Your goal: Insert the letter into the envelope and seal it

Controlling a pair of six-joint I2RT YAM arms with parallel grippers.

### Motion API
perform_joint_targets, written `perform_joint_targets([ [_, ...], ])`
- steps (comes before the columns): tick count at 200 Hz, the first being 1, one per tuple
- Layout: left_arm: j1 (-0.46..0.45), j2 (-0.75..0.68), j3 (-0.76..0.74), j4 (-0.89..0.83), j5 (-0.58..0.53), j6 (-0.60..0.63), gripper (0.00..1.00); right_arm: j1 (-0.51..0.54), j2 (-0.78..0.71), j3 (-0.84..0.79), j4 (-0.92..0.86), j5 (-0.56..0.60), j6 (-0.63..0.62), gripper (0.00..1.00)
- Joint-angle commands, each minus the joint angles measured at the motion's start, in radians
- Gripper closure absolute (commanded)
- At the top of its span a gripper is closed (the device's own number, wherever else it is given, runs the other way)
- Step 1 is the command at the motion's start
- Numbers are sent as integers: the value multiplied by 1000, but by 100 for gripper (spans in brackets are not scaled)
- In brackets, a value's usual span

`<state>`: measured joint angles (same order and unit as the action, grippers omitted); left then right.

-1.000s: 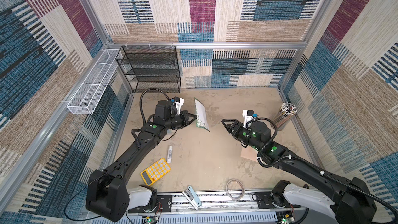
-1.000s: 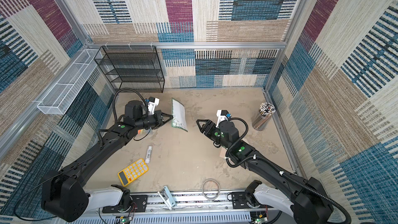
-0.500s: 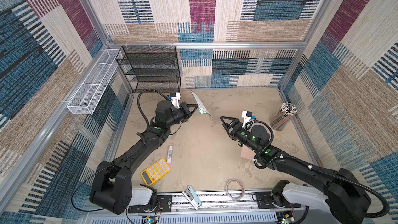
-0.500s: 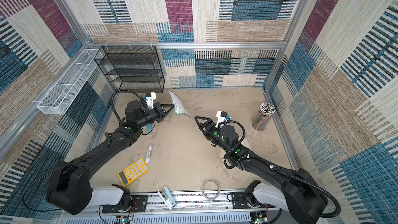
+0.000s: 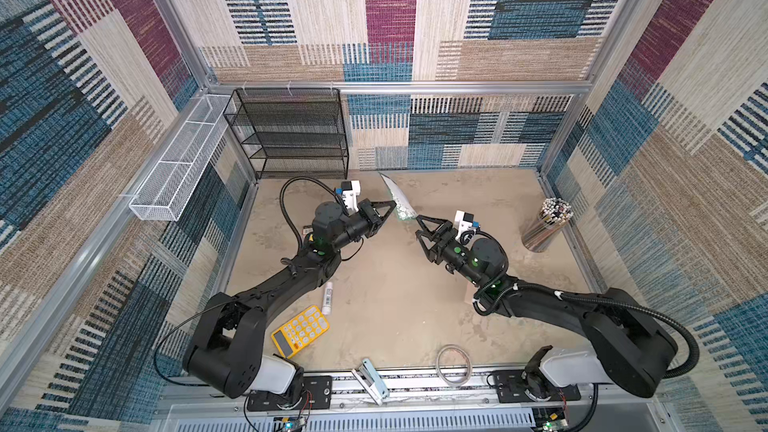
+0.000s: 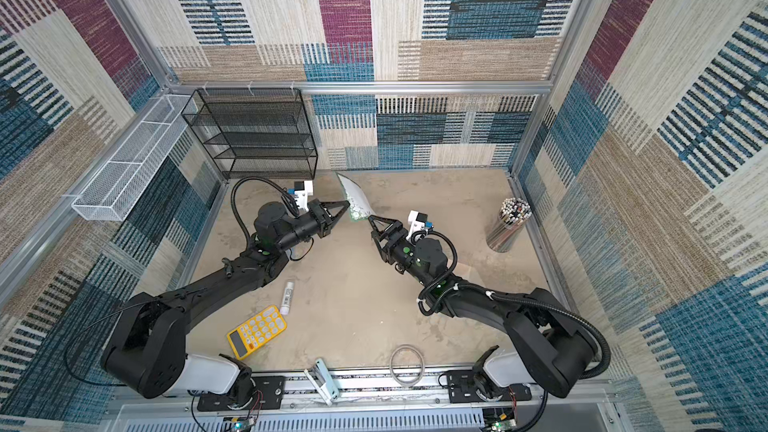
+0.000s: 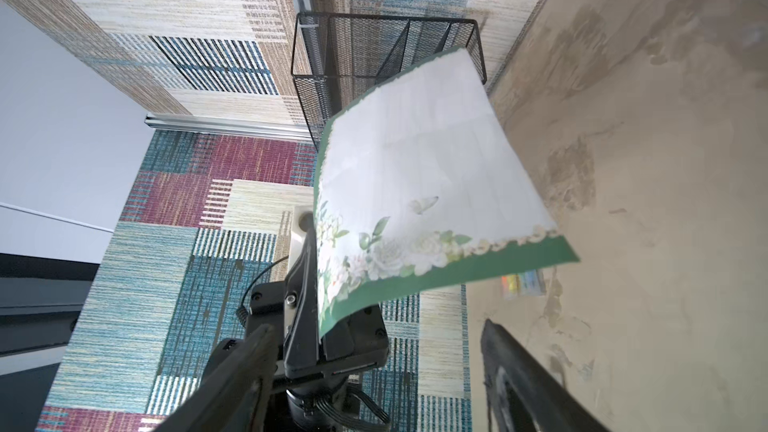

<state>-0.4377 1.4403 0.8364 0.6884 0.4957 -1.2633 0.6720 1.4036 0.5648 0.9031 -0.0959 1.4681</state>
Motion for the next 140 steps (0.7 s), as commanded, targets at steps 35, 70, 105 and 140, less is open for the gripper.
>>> perform_joint_targets([
  [35, -9, -2, -41, 119, 21, -48, 100, 0, 72, 28, 233, 90, 149, 30],
  [70, -11, -4, -57, 132, 35, -50, 100, 0, 120, 64, 233, 90, 198, 42],
  [105, -14, -13, -75, 135, 47, -51, 100, 0, 130, 69, 218, 117, 206, 61],
  [140, -16, -28, -92, 117, 68, -45, 99, 0, 121, 81, 157, 119, 162, 84],
])
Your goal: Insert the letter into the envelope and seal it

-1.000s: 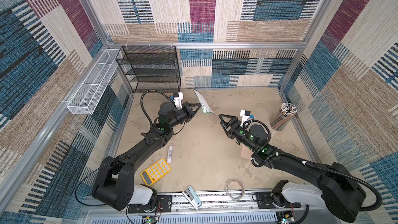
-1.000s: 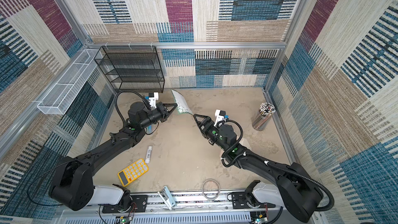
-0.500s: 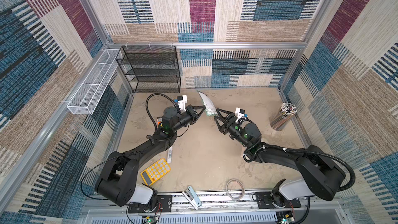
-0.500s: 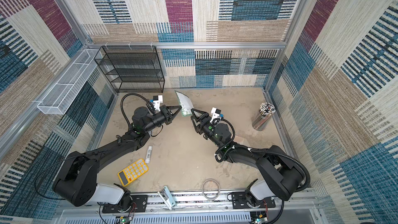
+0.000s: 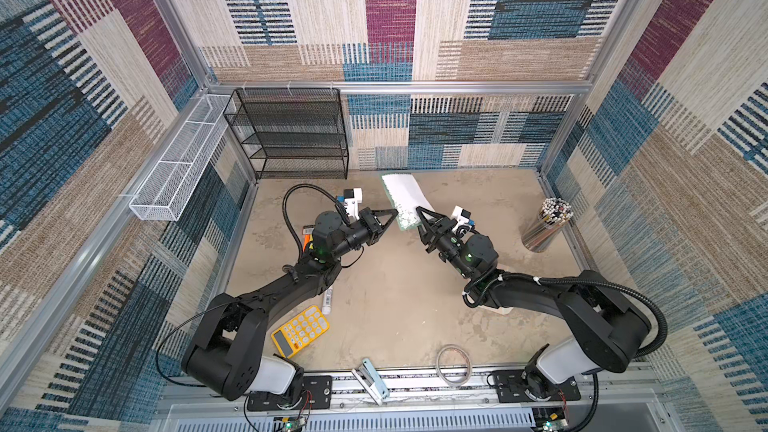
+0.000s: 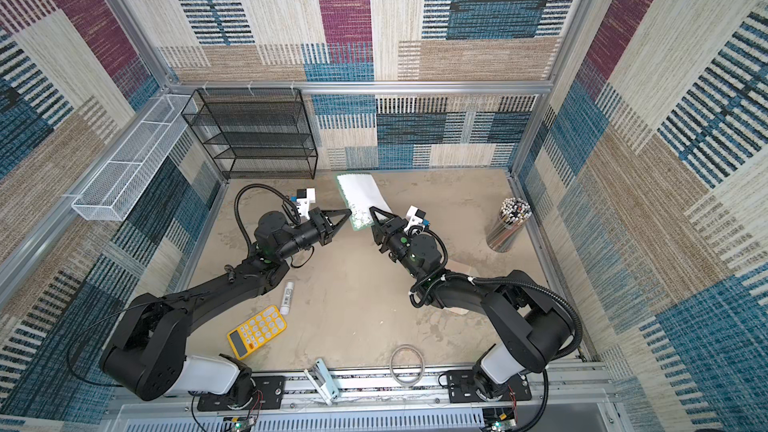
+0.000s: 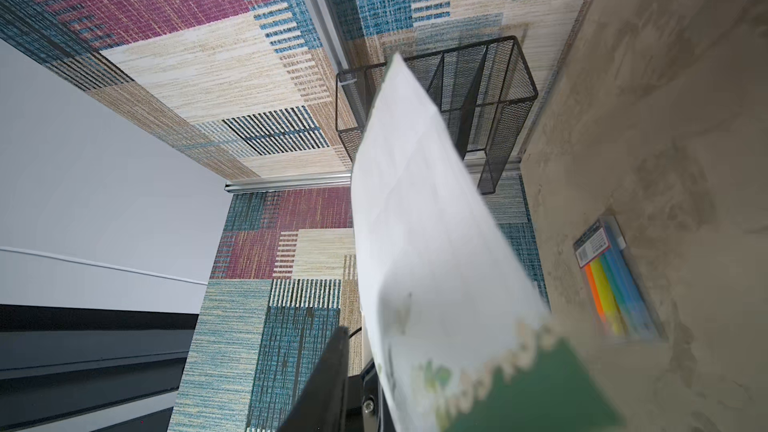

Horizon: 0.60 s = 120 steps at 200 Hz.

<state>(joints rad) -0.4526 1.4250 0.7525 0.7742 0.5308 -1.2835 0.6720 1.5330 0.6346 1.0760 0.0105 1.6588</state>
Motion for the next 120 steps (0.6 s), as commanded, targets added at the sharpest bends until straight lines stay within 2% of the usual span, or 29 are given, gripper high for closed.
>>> perform_joint_targets([
  [1, -1, -13, -8, 30, 33, -24, 99, 0, -9, 11, -18, 13, -30, 85],
  [23, -1, -37, -19, -7, 40, 1, 83, -1, -31, 19, -84, 5, -82, 100],
  [48, 1, -86, -33, -85, 35, 54, 56, 0, -81, 25, -187, 3, -178, 100],
  [70, 11, -156, -23, -285, 18, 151, 38, -2, -155, 46, -337, -4, -328, 100],
  [101, 46, -285, 38, -646, -37, 366, 26, -7, -280, 70, -557, -8, -582, 100],
  [120, 83, -348, 90, -834, -76, 502, 24, -9, -344, 107, -709, -20, -758, 100],
])
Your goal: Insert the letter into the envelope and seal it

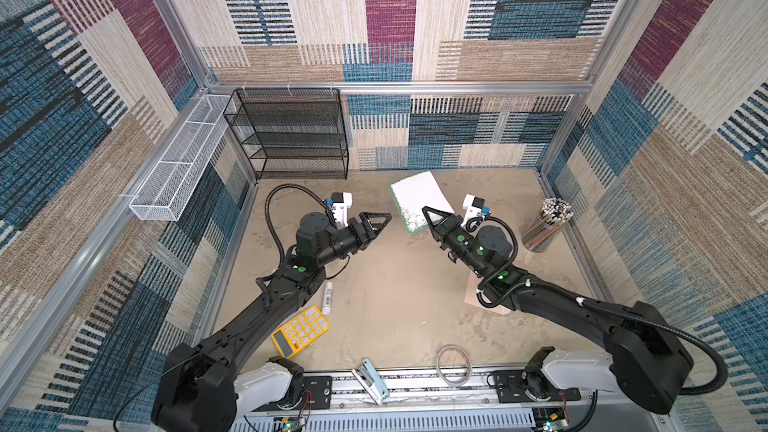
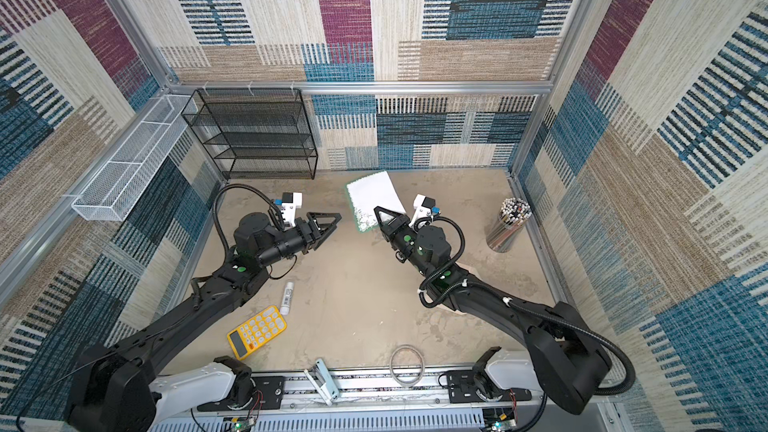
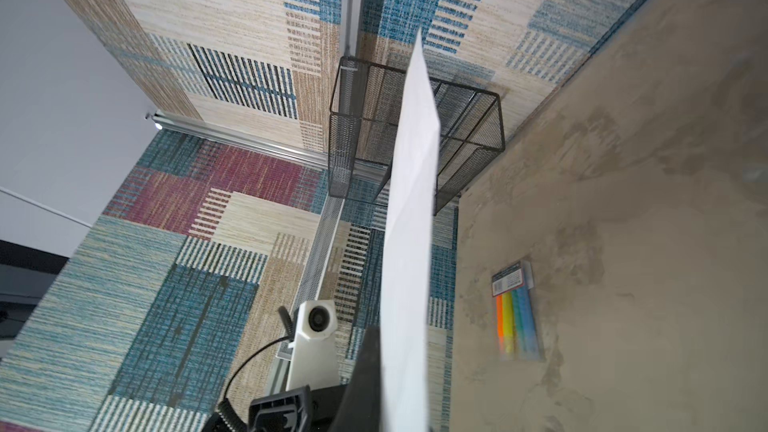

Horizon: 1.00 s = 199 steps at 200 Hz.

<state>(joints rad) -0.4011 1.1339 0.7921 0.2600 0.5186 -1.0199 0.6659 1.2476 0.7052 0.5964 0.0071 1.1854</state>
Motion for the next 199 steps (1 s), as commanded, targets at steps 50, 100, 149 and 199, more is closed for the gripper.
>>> perform_joint_targets([
  [50, 147, -65, 155, -500, 79, 445, 21, -9, -145, 100, -473, -175, -660, 100],
  [100, 159, 15, 267, -535, 299, 558, 19, -17, -202, 98, -547, -326, -813, 100],
  [149, 159, 36, 289, -543, 366, 629, 19, -27, -182, 144, -620, -484, -852, 100],
  [199, 159, 60, 291, -577, 330, 704, 19, -37, -168, 163, -625, -556, -834, 100],
])
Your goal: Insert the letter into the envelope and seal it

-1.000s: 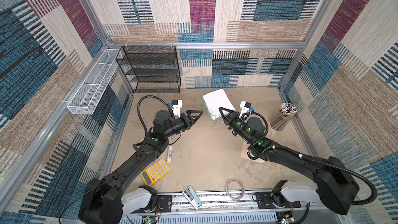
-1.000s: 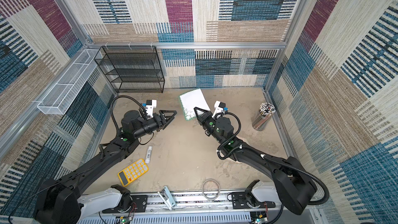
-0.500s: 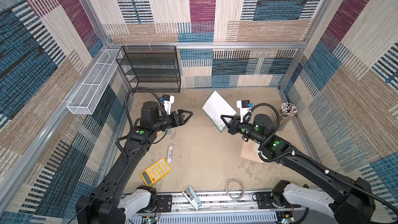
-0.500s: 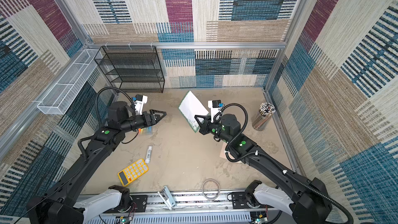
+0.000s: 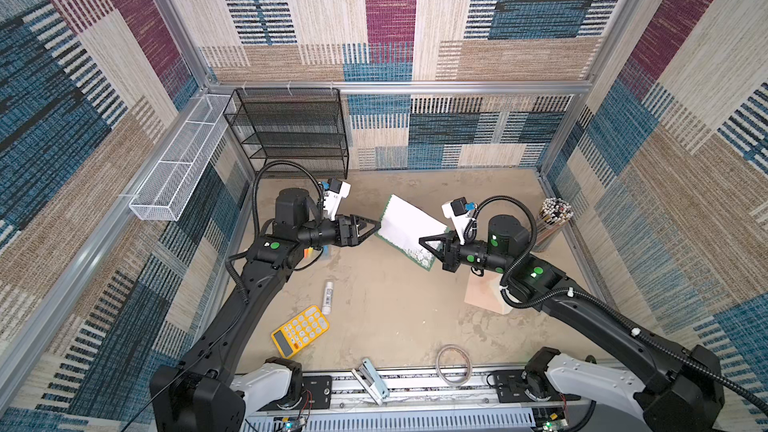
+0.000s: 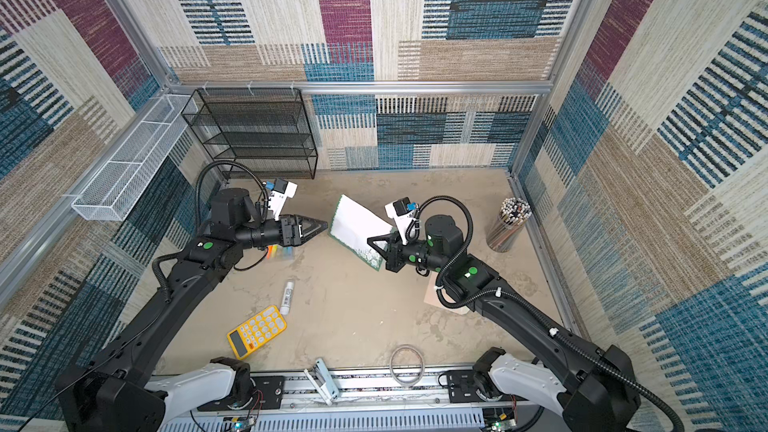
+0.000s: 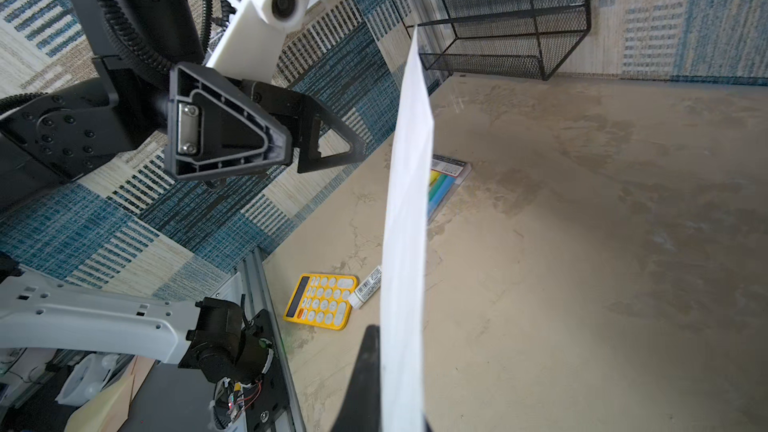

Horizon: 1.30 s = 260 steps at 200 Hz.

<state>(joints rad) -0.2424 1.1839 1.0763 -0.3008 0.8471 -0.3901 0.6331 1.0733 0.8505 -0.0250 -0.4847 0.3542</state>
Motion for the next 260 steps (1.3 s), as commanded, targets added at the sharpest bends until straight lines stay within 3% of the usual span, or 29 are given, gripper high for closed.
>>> perform_joint_targets([
  [1, 0, 11, 7, -16, 1, 74, 19, -4, 8, 18, -4, -66, -3, 100],
  [33, 1, 42, 12, 4, 3, 67, 19, -6, 19, 32, -15, -97, 13, 100],
  [102, -7, 76, -12, 170, 177, -37, 26, -15, 27, 23, -2, -120, 47, 100],
  [193, -52, 67, -4, 81, 173, 41, 60, -72, 69, 25, -2, -148, 122, 100],
  [205, -62, 69, 0, 80, 171, 40, 60, -72, 78, 25, -2, -149, 129, 100],
  [226, -88, 69, 8, 81, 171, 37, 49, -72, 91, 20, 8, -150, 144, 100],
  [260, -103, 49, -13, 150, 208, -33, 41, -72, 102, 12, 16, -125, 153, 100],
])
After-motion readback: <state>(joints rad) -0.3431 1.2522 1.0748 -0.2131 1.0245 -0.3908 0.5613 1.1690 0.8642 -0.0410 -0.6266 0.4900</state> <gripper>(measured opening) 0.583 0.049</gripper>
